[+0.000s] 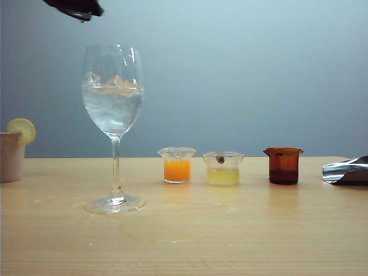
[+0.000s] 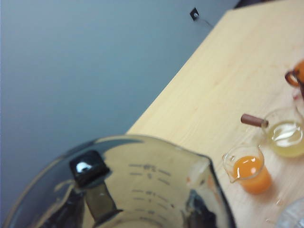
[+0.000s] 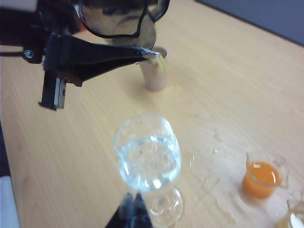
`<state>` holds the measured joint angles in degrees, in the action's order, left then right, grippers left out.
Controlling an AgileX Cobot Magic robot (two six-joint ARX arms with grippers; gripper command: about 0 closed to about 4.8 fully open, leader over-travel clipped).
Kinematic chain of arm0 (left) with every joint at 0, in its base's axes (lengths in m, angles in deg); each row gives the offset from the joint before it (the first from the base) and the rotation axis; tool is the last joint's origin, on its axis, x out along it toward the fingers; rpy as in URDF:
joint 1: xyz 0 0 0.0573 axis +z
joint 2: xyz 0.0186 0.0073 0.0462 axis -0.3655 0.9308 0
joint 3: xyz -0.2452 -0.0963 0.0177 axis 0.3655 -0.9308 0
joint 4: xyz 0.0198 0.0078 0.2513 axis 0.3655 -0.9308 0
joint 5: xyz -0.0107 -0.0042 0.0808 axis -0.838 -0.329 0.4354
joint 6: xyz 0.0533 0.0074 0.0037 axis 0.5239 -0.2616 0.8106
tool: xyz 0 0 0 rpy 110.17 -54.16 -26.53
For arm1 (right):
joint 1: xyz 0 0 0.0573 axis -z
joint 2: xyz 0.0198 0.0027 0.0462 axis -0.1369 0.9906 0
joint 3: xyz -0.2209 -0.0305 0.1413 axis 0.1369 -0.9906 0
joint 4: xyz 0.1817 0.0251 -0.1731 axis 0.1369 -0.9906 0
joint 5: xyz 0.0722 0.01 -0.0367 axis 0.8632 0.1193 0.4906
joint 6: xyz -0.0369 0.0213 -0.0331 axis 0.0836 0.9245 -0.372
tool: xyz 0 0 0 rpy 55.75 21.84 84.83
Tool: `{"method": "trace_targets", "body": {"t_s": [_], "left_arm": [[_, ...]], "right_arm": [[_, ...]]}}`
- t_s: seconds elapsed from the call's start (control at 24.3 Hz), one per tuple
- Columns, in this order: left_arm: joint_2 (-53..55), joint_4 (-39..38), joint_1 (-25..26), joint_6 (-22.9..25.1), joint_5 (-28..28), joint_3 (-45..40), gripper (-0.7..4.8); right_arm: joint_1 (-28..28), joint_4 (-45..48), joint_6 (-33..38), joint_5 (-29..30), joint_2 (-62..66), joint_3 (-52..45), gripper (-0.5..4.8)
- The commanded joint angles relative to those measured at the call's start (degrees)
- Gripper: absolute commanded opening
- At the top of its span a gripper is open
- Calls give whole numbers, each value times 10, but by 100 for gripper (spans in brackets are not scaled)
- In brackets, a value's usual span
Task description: Pick up the first measuring cup from the left, pour the coconut rum inside into the goblet, and finally put the measuring cup back in its original place.
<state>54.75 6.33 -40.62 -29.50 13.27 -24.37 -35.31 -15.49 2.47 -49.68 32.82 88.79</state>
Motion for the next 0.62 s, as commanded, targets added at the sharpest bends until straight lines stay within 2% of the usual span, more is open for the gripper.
{"method": "trace_targets", "body": {"t_s": [0.04, 0.16, 0.33, 0.49, 0.62], "left_arm": [[1, 12, 42, -73, -38, 4, 111], [13, 20, 95, -120, -98, 4, 111], [48, 48, 134, -186, -152, 4, 111], [111, 112, 148, -212, -218, 4, 111], [151, 146, 148, -214, -225, 4, 111]], "right_arm": [[0, 22, -2, 3, -2, 4, -5], [-1, 31, -2, 3, -1, 4, -5], [-1, 49, 0, 2, 6, 4, -5], [-1, 63, 16, 3, 20, 4, -5], [-1, 69, 16, 4, 27, 4, -5]]}}
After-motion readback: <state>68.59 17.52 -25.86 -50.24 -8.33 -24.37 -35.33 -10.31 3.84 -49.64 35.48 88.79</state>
